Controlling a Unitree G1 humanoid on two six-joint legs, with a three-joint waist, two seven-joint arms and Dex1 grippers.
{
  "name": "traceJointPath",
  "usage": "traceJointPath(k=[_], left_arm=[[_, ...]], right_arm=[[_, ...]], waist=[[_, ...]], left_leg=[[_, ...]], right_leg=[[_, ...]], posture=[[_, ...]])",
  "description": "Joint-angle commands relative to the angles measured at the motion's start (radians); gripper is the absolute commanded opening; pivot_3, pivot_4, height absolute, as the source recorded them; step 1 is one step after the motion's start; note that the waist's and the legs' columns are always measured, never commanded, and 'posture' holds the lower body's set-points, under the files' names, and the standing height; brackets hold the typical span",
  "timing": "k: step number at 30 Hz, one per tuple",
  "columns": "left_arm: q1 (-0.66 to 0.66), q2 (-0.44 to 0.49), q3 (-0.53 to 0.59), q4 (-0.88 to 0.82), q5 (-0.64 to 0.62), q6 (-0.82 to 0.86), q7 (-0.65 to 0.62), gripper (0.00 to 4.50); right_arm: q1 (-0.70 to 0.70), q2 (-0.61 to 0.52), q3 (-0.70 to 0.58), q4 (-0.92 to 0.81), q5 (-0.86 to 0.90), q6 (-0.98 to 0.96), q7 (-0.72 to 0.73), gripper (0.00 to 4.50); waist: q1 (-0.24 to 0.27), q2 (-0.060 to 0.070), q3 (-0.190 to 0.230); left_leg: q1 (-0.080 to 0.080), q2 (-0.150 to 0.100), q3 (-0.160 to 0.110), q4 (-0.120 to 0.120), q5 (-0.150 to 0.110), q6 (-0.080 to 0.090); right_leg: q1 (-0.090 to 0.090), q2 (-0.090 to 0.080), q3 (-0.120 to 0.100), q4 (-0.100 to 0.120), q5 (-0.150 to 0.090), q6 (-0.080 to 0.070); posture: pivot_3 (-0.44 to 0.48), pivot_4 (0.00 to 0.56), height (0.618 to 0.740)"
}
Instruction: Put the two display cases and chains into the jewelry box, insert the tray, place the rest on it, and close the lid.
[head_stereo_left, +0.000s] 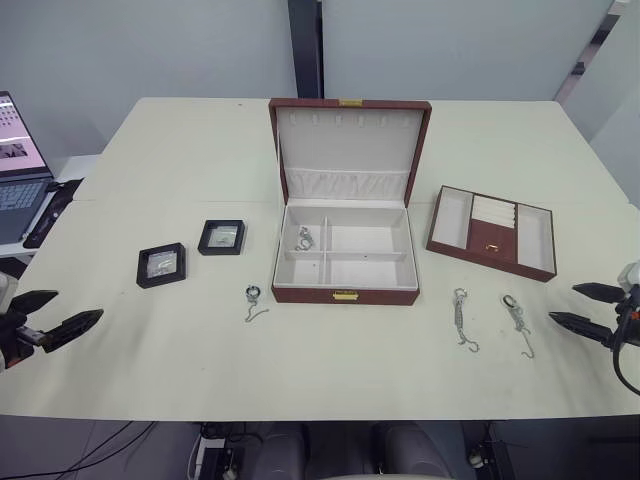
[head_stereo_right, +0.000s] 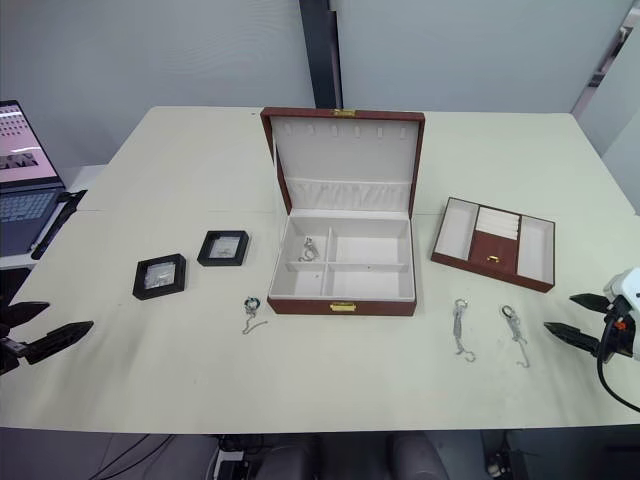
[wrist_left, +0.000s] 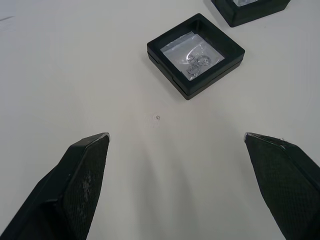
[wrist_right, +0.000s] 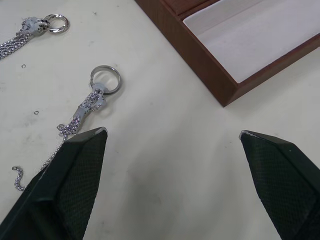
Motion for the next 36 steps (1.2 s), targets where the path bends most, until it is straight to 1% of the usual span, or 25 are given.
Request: traceJointPath(k=[1, 5, 9, 11, 15, 19, 23, 28, 32, 36], left_arm=[[-0.012, 0.012, 0.013, -0.006, 0.004, -0.007, 0.007, 4.47], [-0.030, 0.025, -0.004, 0.015, 0.014, -0.015, 0.001, 4.47], [-0.054, 0.045, -0.046, 0.031, 0.030, -0.028, -0.022, 4.47], [-0.073, 0.072, -0.092, 0.049, 0.063, -0.063, -0.046, 4.47], [-0.139, 0.125, -0.186, 0.070, 0.101, -0.109, -0.097, 4.47], [-0.258, 0.169, -0.307, 0.103, 0.140, -0.154, -0.160, 4.47], [-0.389, 0.184, -0.430, 0.173, 0.193, -0.209, -0.218, 4.47], [-0.551, 0.176, -0.582, 0.286, 0.283, -0.293, -0.281, 4.47], [-0.664, 0.150, -0.681, 0.394, 0.355, -0.365, -0.313, 4.47], [-0.753, 0.121, -0.743, 0.494, 0.407, -0.419, -0.332, 4.47]], right_arm=[[-0.014, -0.012, -0.036, -0.015, 0.012, -0.015, -0.003, 4.50], [-0.013, -0.007, -0.045, -0.032, 0.024, -0.005, -0.005, 4.50], [-0.016, 0.005, -0.052, -0.074, 0.046, 0.015, -0.002, 4.50], [-0.030, 0.027, -0.059, -0.165, 0.108, 0.081, -0.008, 4.50], [-0.053, 0.069, -0.027, -0.377, 0.197, 0.188, -0.030, 4.50], [-0.113, 0.127, 0.046, -0.613, 0.302, 0.303, -0.081, 4.50], [-0.215, 0.178, 0.143, -0.769, 0.356, 0.369, -0.135, 4.50], [-0.319, 0.227, 0.239, -0.844, 0.370, 0.390, -0.159, 4.50], [-0.341, 0.257, 0.293, -0.870, 0.352, 0.382, -0.168, 4.50], [-0.340, 0.274, 0.329, -0.868, 0.311, 0.361, -0.188, 4.50]], waist=[[0.000, 0.000, 0.000], [0.000, 0.000, 0.000], [0.000, 0.000, 0.000], [0.000, 0.000, 0.000], [-0.001, 0.001, 0.000], [0.000, 0.001, 0.000], [0.000, 0.001, 0.000], [0.000, 0.001, 0.000], [0.000, 0.001, 0.000], [0.000, 0.001, 0.000]], left_leg=[[0.000, 0.000, 0.000, 0.000, 0.000, 0.000], [0.000, 0.000, 0.000, 0.000, 0.000, 0.000], [0.000, 0.000, 0.000, 0.000, 0.000, 0.000], [0.000, 0.000, 0.000, 0.000, 0.000, 0.000], [0.000, 0.001, -0.001, 0.000, 0.000, 0.000], [0.000, 0.000, 0.000, 0.000, 0.000, 0.000], [-0.001, 0.000, -0.001, 0.000, 0.000, 0.000], [-0.002, 0.000, -0.001, 0.000, 0.000, 0.000], [-0.002, -0.001, -0.001, 0.001, 0.000, 0.000], [-0.002, -0.001, -0.001, 0.001, 0.000, 0.000]], right_leg=[[0.000, 0.000, 0.000, 0.000, 0.000, 0.000], [0.000, 0.000, 0.000, 0.000, 0.000, 0.000], [0.000, 0.000, 0.000, 0.000, 0.000, 0.000], [0.000, 0.000, 0.000, 0.000, 0.000, 0.000], [0.000, 0.001, 0.000, 0.001, 0.000, 0.000], [0.000, 0.001, -0.001, 0.001, 0.000, 0.000], [-0.001, 0.001, -0.001, 0.001, 0.000, 0.000], [-0.003, 0.002, -0.002, 0.002, 0.000, 0.000], [-0.003, 0.003, -0.002, 0.002, 0.000, 0.000], [-0.003, 0.003, -0.002, 0.002, 0.000, 0.000]], posture=[[0.000, 0.150, 0.740], [0.000, 0.150, 0.740], [0.000, 0.150, 0.740], [0.000, 0.150, 0.740], [0.000, 0.150, 0.740], [0.000, 0.150, 0.740], [0.000, 0.150, 0.740], [0.000, 0.150, 0.740], [0.000, 0.150, 0.740], [0.000, 0.150, 0.740]])
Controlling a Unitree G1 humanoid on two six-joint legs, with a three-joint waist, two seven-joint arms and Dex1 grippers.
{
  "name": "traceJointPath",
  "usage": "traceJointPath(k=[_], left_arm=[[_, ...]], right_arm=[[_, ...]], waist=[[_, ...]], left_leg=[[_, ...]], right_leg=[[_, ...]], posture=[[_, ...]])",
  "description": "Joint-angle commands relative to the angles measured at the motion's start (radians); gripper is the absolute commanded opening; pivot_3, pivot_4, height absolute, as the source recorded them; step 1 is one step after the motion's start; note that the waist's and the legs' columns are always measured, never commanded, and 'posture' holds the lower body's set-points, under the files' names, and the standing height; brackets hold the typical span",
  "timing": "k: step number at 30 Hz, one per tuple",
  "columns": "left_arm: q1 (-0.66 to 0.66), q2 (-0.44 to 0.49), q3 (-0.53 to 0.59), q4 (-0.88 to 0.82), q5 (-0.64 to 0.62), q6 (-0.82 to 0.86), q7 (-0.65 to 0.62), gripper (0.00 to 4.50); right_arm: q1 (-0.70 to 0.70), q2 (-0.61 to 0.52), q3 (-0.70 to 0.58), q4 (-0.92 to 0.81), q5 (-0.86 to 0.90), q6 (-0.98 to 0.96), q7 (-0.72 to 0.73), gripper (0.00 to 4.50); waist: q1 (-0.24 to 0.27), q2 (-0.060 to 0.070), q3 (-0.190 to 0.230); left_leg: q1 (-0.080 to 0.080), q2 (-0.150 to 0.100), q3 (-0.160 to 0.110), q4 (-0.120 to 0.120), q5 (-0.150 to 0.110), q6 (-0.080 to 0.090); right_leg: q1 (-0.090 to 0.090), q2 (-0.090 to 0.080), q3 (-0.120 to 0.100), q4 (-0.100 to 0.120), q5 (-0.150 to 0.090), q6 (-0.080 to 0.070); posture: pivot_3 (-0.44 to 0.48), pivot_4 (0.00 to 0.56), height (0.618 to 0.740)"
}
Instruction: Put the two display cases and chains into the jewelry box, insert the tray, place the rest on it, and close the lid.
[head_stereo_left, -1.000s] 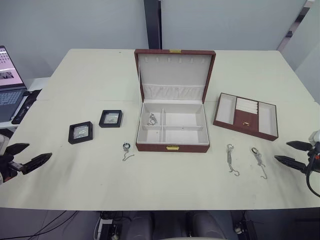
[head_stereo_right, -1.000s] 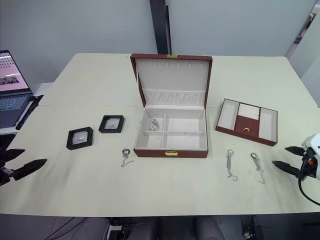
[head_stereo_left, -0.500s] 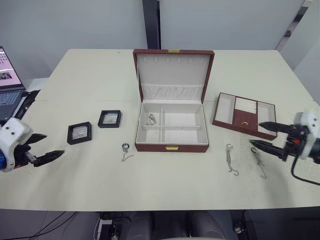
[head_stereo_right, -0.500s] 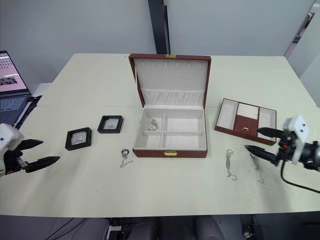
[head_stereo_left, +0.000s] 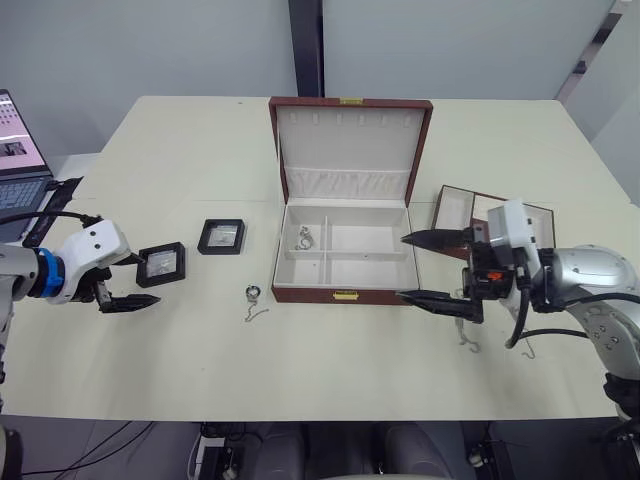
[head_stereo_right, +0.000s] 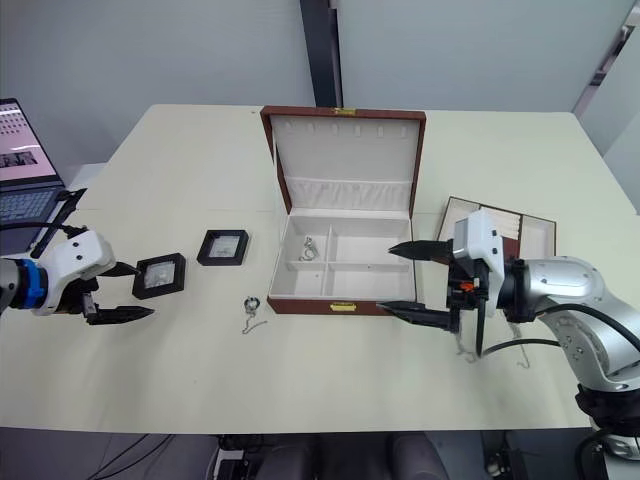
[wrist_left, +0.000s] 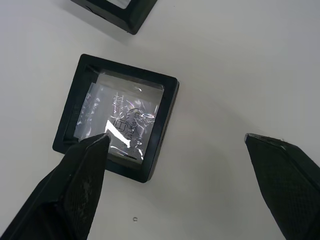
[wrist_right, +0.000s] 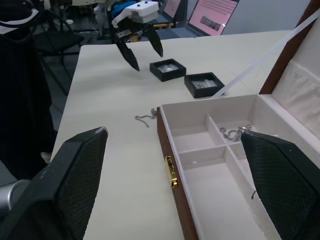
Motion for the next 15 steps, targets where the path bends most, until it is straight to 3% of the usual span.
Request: traceJointPath(k=[1, 13, 15], left_arm=[[-0.054, -0.009, -0.034, 0.075, 0.042, -0.057, -0.019, 4.47], [-0.123, -0.065, -0.080, 0.215, 0.097, -0.141, -0.015, 4.47], [-0.124, -0.069, -0.077, 0.220, 0.096, -0.145, -0.012, 4.09]], right_arm=[[-0.009, 0.011, 0.000, -0.029, -0.016, -0.025, -0.020, 4.50], [0.020, 0.027, 0.001, -0.048, -0.022, -0.034, -0.050, 4.50], [0.024, 0.027, 0.002, -0.049, -0.022, -0.035, -0.051, 4.50]], waist=[[0.000, 0.000, 0.000], [-0.001, 0.000, 0.000], [-0.001, 0.000, 0.000]], left_leg=[[0.000, 0.000, 0.000, 0.000, 0.000, 0.000], [0.000, 0.001, 0.000, 0.000, 0.000, 0.000], [0.000, 0.001, -0.001, 0.000, 0.000, 0.000]], right_leg=[[0.000, 0.000, 0.000, 0.000, 0.000, 0.000], [0.000, -0.001, 0.000, 0.001, 0.000, 0.000], [0.000, -0.001, 0.000, 0.001, 0.000, 0.000]], posture=[[0.000, 0.150, 0.740], [0.000, 0.150, 0.740], [0.000, 0.150, 0.740]])
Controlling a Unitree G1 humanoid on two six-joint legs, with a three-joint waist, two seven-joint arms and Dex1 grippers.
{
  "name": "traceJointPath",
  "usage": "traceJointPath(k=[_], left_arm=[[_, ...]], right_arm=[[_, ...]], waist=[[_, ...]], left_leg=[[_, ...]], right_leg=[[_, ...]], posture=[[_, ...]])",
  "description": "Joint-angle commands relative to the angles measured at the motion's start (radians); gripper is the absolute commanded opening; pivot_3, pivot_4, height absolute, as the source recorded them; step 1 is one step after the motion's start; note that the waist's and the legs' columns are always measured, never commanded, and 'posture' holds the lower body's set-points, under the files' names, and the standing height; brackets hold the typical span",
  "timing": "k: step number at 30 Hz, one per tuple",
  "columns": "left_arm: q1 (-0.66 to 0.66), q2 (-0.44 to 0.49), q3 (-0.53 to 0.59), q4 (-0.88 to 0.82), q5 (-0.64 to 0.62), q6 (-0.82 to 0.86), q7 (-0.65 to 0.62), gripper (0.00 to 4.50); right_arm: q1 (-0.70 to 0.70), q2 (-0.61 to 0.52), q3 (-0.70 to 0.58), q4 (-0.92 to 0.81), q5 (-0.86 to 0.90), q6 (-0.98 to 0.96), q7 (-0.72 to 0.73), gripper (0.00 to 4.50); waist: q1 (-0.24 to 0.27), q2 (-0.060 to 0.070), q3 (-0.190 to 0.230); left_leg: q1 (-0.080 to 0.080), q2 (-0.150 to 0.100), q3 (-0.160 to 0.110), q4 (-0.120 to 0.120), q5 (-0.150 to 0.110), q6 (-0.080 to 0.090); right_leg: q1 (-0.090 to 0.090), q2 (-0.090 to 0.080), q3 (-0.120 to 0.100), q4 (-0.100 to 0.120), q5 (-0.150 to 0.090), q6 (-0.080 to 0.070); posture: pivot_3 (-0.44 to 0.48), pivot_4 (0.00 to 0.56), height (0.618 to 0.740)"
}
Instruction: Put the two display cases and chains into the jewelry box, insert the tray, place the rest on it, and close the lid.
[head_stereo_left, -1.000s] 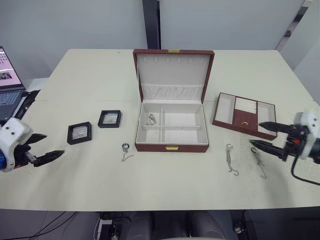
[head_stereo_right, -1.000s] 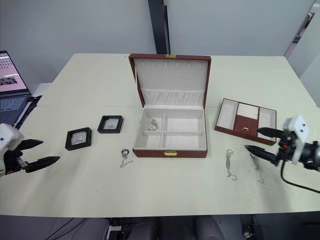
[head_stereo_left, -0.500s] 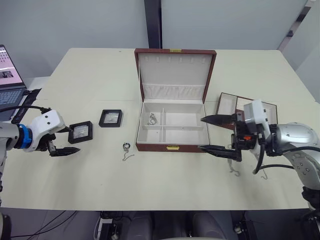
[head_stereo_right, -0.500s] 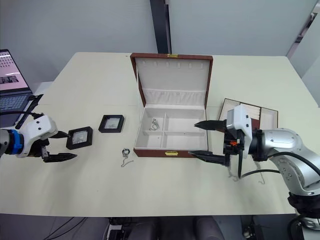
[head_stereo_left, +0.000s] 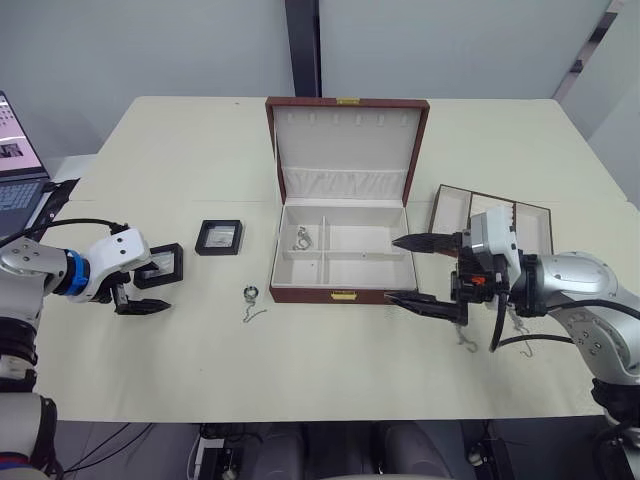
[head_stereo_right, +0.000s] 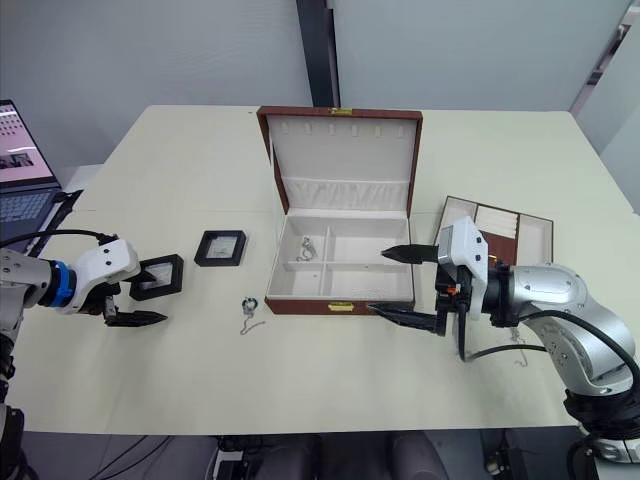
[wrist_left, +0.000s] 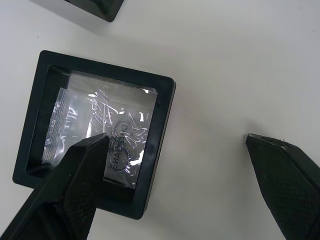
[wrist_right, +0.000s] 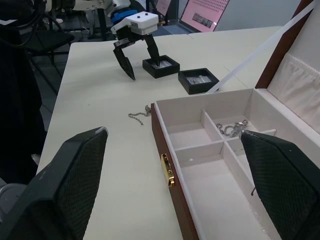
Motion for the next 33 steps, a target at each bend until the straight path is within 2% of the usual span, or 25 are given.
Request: traceJointPath(k=[1, 10, 14, 28, 33], left_arm=[[-0.012, -0.003, 0.008, 0.012, 0.007, -0.015, 0.007, 3.90], [-0.010, -0.004, 0.015, 0.000, -0.001, -0.025, 0.017, 1.14], [-0.018, -0.007, 0.016, -0.003, -0.001, -0.022, 0.019, 0.09], [-0.016, -0.007, 0.029, -0.036, -0.024, -0.011, 0.003, 0.04], [-0.019, 0.006, 0.056, -0.201, -0.090, 0.078, -0.061, 0.04]], right_arm=[[0.000, 0.003, -0.016, -0.042, 0.000, -0.024, -0.008, 4.50], [-0.006, 0.004, -0.010, -0.042, 0.003, -0.021, -0.010, 4.50], [-0.016, 0.007, -0.003, -0.036, 0.003, -0.020, -0.009, 4.50], [0.001, 0.004, -0.005, -0.043, 0.001, -0.029, -0.009, 4.50], [0.020, -0.011, -0.033, -0.043, 0.006, -0.028, -0.016, 4.50]], waist=[[0.000, 0.000, 0.000], [0.000, 0.000, 0.000], [0.000, 0.000, 0.000], [0.000, 0.000, 0.000], [0.000, 0.000, 0.000]], left_leg=[[0.000, 0.000, 0.000, 0.000, 0.000, 0.000], [0.000, 0.000, 0.000, 0.000, 0.000, 0.000], [0.000, 0.000, 0.000, 0.000, 0.000, 0.000], [0.000, 0.000, 0.000, 0.000, 0.000, 0.000], [0.000, 0.000, -0.001, 0.000, 0.000, 0.000]], right_leg=[[0.000, 0.000, 0.000, 0.000, 0.000, 0.000], [0.000, 0.000, 0.000, 0.000, 0.000, 0.000], [0.000, 0.000, 0.000, 0.000, 0.000, 0.000], [0.000, 0.000, 0.000, 0.000, 0.000, 0.000], [0.000, 0.000, -0.001, 0.000, 0.000, 0.000]], posture=[[0.000, 0.150, 0.740], [0.000, 0.150, 0.740], [0.000, 0.150, 0.740], [0.000, 0.150, 0.740], [0.000, 0.150, 0.740]])
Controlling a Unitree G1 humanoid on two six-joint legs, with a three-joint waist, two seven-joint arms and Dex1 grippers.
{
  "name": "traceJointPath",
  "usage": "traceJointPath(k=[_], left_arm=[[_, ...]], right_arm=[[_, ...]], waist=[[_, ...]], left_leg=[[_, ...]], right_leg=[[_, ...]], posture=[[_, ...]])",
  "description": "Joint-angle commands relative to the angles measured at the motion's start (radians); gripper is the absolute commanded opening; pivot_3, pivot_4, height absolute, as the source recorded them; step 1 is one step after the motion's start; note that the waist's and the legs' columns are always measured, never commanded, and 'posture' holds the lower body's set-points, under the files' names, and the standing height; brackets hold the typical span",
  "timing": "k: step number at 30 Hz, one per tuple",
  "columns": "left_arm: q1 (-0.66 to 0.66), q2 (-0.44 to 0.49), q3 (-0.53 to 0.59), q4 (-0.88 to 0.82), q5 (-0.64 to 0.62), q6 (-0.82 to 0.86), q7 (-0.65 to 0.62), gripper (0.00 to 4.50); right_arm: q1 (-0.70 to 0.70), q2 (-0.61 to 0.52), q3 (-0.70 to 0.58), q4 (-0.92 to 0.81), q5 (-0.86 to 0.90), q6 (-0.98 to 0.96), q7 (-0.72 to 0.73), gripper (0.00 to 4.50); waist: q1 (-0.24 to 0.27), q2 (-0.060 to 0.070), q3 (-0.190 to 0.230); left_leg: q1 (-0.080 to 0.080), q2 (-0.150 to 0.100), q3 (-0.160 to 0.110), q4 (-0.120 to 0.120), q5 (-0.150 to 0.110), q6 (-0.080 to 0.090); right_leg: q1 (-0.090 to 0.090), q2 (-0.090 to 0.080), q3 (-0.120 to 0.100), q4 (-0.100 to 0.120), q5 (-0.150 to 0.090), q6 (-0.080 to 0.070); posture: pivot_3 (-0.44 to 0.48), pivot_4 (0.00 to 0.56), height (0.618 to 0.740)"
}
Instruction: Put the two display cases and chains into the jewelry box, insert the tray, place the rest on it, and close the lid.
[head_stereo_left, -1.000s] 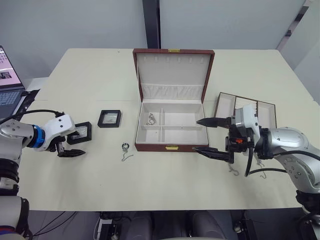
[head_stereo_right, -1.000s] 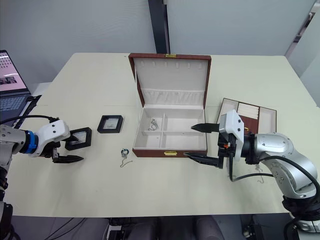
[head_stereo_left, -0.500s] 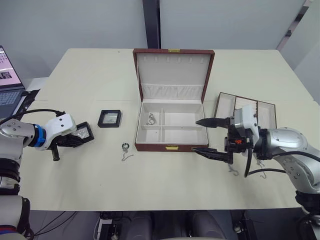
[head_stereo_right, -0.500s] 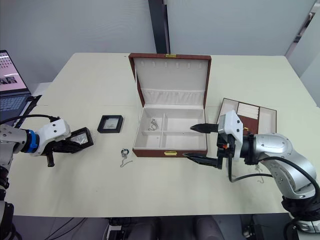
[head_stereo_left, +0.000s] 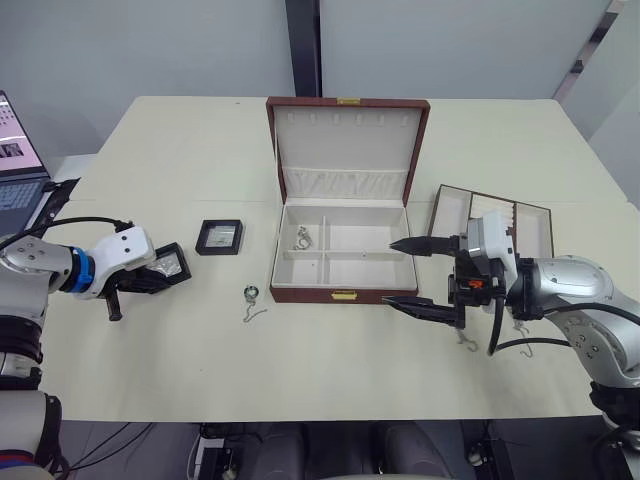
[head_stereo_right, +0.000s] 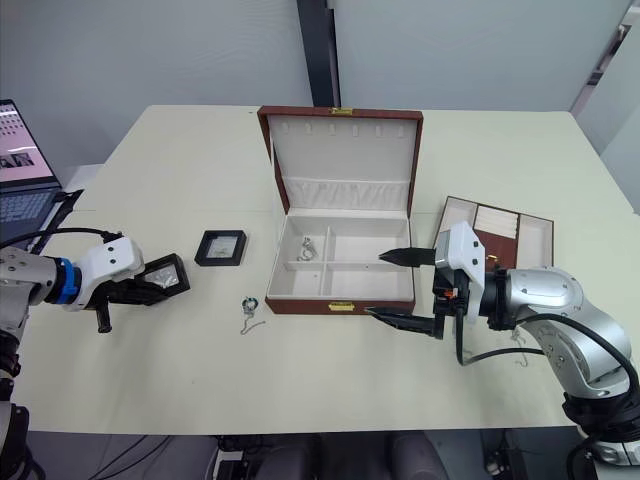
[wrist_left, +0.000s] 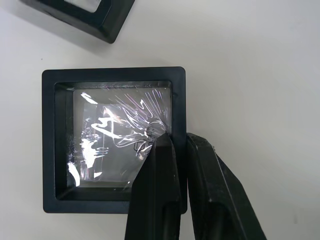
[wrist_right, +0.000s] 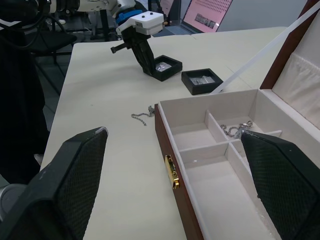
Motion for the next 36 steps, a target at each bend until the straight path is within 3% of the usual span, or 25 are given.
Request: traceJointPath(k=[1, 8, 13, 18, 25, 27, 36], left_arm=[[-0.016, 0.024, 0.042, -0.154, -0.059, 0.076, -0.046, 0.04], [-0.061, 0.029, 0.036, -0.452, -0.139, 0.336, -0.106, 0.04], [-0.219, -0.037, -0.053, -0.573, -0.152, 0.503, -0.145, 0.04], [-0.365, -0.154, -0.154, -0.549, -0.145, 0.562, -0.192, 0.04], [-0.502, -0.341, -0.263, -0.396, -0.076, 0.503, -0.162, 0.04], [-0.523, -0.416, -0.291, -0.341, -0.055, 0.477, -0.140, 0.04], [-0.556, -0.599, -0.318, -0.106, 0.018, 0.307, -0.062, 0.04]], right_arm=[[0.018, -0.020, -0.055, -0.039, 0.006, -0.010, -0.011, 4.50], [0.074, -0.054, -0.141, -0.055, 0.024, 0.005, -0.043, 4.50], [0.161, -0.079, -0.263, -0.085, 0.033, 0.022, -0.091, 4.50], [0.229, -0.071, -0.332, -0.130, 0.032, 0.032, -0.153, 4.50], [0.320, -0.055, -0.386, -0.212, 0.040, 0.058, -0.240, 4.50], [0.355, -0.048, -0.406, -0.246, 0.042, 0.067, -0.269, 4.50], [0.447, -0.035, -0.462, -0.334, 0.066, 0.092, -0.356, 4.50]], waist=[[0.000, 0.000, 0.000], [0.001, 0.000, 0.000], [0.002, -0.001, 0.000], [0.004, -0.001, 0.000], [0.000, -0.001, 0.000], [0.003, -0.001, 0.000], [0.001, -0.001, 0.000]], left_leg=[[0.000, 0.000, 0.000, 0.000, 0.000, 0.000], [0.000, 0.000, 0.000, 0.000, 0.000, 0.000], [-0.001, -0.001, 0.000, 0.000, 0.000, 0.000], [-0.001, -0.001, 0.000, 0.001, 0.000, 0.000], [0.000, -0.002, 0.001, 0.001, 0.000, 0.000], [0.000, -0.001, 0.000, 0.001, 0.000, 0.000], [-0.001, -0.002, 0.001, 0.001, 0.000, 0.000]], right_leg=[[0.000, 0.000, 0.000, 0.000, 0.000, 0.000], [0.000, 0.000, 0.000, 0.000, 0.000, 0.000], [0.001, 0.004, 0.000, 0.000, 0.000, 0.000], [0.001, 0.005, 0.001, -0.001, 0.000, 0.000], [0.001, 0.008, 0.003, 0.000, 0.000, 0.000], [0.001, 0.008, 0.003, -0.001, 0.000, 0.000], [0.001, 0.009, 0.004, -0.001, 0.000, 0.000]], posture=[[0.000, 0.150, 0.740], [0.000, 0.150, 0.740], [0.000, 0.150, 0.740], [0.000, 0.150, 0.740], [0.000, 0.150, 0.740], [0.000, 0.150, 0.740], [0.000, 0.150, 0.740]])
